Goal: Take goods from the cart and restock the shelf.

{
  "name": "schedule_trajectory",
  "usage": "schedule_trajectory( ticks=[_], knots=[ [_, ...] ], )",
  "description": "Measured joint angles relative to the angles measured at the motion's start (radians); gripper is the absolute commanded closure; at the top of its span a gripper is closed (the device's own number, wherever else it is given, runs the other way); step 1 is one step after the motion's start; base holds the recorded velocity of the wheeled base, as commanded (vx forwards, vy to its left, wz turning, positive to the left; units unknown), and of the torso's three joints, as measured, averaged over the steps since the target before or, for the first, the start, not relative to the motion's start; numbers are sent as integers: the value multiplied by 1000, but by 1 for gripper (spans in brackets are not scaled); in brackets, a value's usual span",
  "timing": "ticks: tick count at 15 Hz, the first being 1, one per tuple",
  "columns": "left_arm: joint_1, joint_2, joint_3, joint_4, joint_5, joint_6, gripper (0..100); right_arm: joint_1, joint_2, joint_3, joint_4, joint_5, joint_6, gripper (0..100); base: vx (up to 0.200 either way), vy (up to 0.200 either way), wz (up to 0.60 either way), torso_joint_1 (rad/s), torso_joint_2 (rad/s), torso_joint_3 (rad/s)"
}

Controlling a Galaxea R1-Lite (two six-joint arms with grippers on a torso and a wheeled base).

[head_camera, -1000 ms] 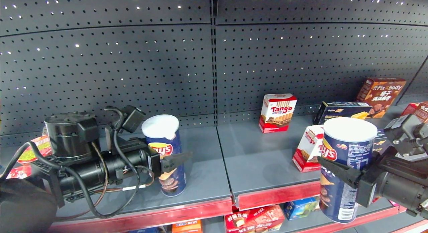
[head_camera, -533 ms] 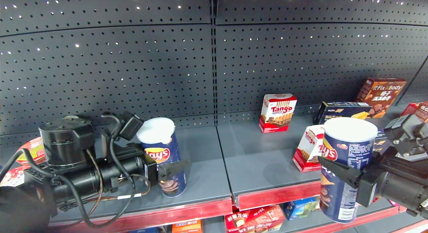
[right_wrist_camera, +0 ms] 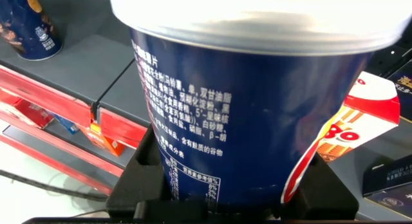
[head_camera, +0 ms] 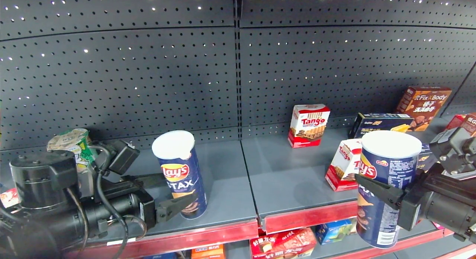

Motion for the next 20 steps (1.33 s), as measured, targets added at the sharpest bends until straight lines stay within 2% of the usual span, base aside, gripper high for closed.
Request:
schedule_trajectory(
  ticks=[5, 13, 16, 20],
  knots=[
    [60, -137, 74, -1, 1, -2, 0, -11, -4, 16, -1, 0, 0, 100, 0, 0, 0, 0, 0, 0],
    [190, -423, 277, 1, -6, -4, 0, -12, -24, 54, -2, 1, 0, 100, 0, 0, 0, 0, 0, 0],
    [230, -518, 320, 1, -6, -3, 0, -13, -53, 107, 2, 1, 0, 100, 0, 0, 0, 0, 0, 0],
    [293, -629, 356, 48, -7, 10, 0, -36, -105, 159, 8, 1, 0, 100, 0, 0, 0, 0, 0, 0]
  ],
)
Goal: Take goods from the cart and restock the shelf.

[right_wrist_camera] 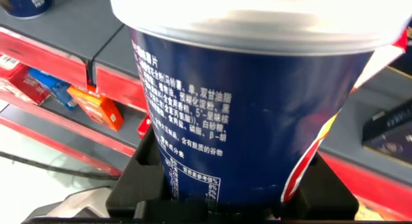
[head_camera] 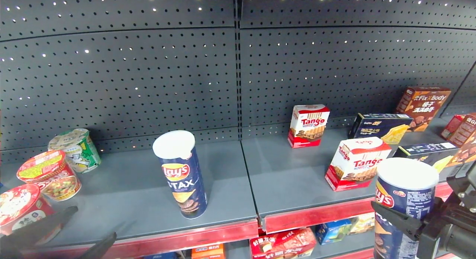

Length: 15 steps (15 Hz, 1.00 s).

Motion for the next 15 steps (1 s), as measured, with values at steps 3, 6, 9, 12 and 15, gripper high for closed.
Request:
schedule_trajectory(
  ticks=[3, 6, 9, 12, 15],
  knots=[
    [64, -57, 2, 11, 0, 0, 0, -41, -58, 42, 3, 1, 0, 100, 0, 0, 0, 0, 0, 0],
    [100, -175, 3, 161, 0, -5, 0, -99, -132, 90, 6, 0, 0, 100, 0, 0, 0, 0, 0, 0],
    [83, -427, 0, 447, 12, 3, 0, -187, -230, 155, 16, -6, 0, 100, 0, 0, 0, 0, 0, 0],
    [72, -671, -16, 659, 100, 52, 0, -298, -370, 196, 109, -44, 7, 100, 0, 0, 0, 0, 0, 0],
    [66, -745, -8, 744, 208, -7, 0, -329, -453, 172, 174, -50, 30, 100, 0, 0, 0, 0, 0, 0]
  ],
)
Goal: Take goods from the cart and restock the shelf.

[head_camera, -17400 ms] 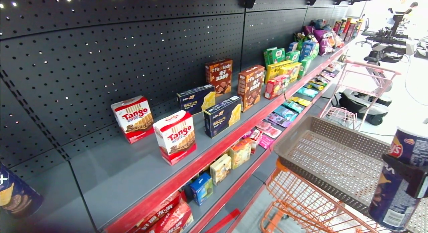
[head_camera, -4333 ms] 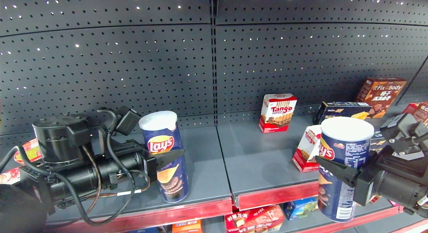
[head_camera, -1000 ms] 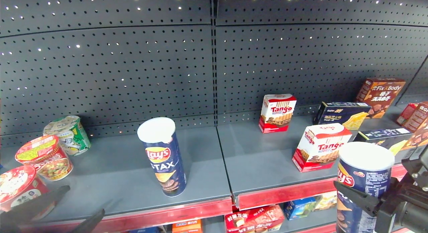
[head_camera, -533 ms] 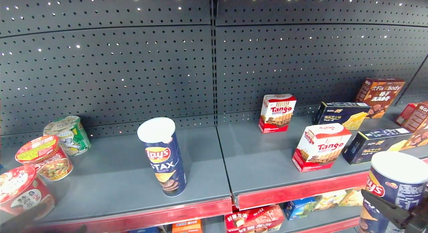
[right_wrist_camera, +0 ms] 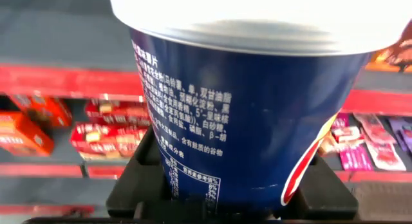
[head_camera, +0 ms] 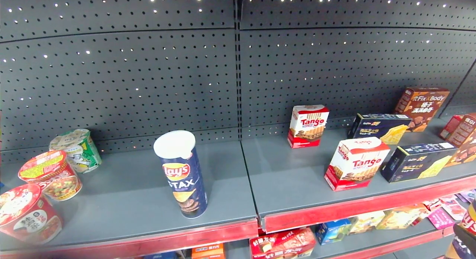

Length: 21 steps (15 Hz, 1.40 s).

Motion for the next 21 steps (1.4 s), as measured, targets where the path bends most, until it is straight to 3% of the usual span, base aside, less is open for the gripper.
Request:
schedule_trajectory(
  ticks=[1, 2, 7, 10, 14, 18, 21],
  knots=[
    [-1, -11, 2, 0, 23, -47, 0, 14, -12, -25, 22, 11, 8, 100, 0, 0, 0, 0, 0, 0],
    [-1, -18, 3, -2, 66, -60, 0, 49, -14, -59, 39, 28, 13, 100, 0, 0, 0, 0, 0, 0],
    [-1, -30, 3, -3, 84, -61, 0, 231, 142, -287, 61, 42, 27, 100, 0, 0, 0, 0, 0, 0],
    [-1, -31, 4, -4, 92, -58, 0, 278, 321, -466, 55, 40, 27, 100, 0, 0, 0, 0, 0, 0],
    [-1, -31, 9, -22, 168, -40, 0, 404, 591, -692, -41, 30, 25, 100, 0, 0, 0, 0, 0, 0],
    [-1, -31, 11, -22, 168, -38, 0, 572, 785, -766, -126, -100, 22, 100, 0, 0, 0, 0, 0, 0],
    [-1, -31, 10, -20, 166, -37, 0, 615, 857, -784, -159, -230, 25, 100, 0, 0, 0, 0, 0, 0]
  ],
)
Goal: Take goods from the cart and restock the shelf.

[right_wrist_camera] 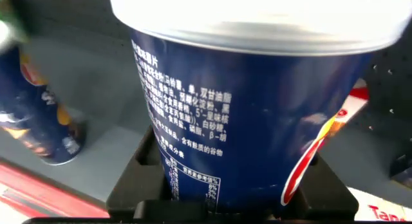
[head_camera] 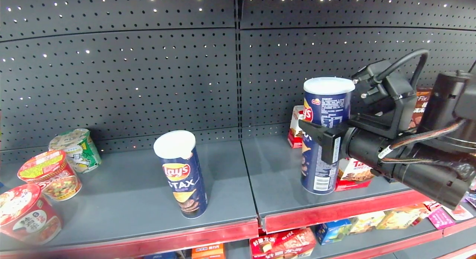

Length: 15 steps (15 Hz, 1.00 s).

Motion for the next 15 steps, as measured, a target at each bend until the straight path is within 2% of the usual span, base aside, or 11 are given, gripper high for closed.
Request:
schedule_trajectory(
  ticks=[3, 6, 8, 15],
  knots=[
    [0, 0, -1, 1, -1, 1, 0, 41, 36, -4, -18, -151, -3, 100, 0, 0, 0, 0, 0, 0],
    [0, 1, -1, 0, 0, 1, 0, 66, 59, -8, -40, -163, -2, 100, 0, 0, 0, 0, 0, 0],
    [0, 1, -1, 0, 0, 1, 0, 69, 66, -15, -40, -159, 0, 100, 0, 0, 600, -2, 2, 2],
    [0, 1, -1, 1, -4, 0, 0, 69, 85, -36, -39, -175, -3, 100, 0, 0, 0, 0, 0, 0]
  ],
)
